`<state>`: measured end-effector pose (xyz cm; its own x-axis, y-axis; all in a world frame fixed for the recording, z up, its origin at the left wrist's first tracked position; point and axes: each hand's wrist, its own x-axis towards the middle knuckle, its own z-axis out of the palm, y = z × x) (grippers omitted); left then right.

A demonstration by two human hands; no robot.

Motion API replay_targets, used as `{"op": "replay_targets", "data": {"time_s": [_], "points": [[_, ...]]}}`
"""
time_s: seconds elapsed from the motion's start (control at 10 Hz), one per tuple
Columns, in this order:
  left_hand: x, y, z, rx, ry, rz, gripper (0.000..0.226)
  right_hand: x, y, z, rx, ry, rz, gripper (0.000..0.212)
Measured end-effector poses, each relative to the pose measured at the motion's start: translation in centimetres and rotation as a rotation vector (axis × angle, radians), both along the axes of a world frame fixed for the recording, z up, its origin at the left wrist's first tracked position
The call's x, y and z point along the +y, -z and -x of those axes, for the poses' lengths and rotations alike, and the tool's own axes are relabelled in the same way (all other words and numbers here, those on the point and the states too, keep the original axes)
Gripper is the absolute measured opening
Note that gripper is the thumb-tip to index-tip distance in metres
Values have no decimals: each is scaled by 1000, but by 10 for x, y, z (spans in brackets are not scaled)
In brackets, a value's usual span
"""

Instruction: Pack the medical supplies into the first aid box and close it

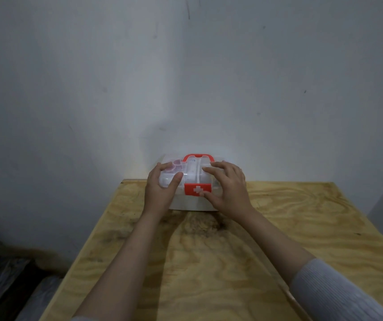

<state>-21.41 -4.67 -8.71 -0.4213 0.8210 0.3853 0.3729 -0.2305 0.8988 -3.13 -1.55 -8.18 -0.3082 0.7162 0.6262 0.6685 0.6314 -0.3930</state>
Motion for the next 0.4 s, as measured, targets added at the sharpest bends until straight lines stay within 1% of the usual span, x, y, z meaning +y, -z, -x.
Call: {"op": "replay_targets", "data": {"time_s": [0.1, 0.2, 0.3, 0.4], "points": [[9, 3, 0, 1, 3, -9, 36, 9, 3, -4, 13, -10, -22, 57], [7, 4, 1, 11, 22, 3, 38, 7, 0, -5, -24, -24, 5, 58], [7, -1, 2, 40, 67, 12, 39, 0, -9, -7, -1, -67, 93, 65], [-5, -2, 10, 40, -26, 103, 68, -15, -34, -22, 414, -102, 76, 63]]}}
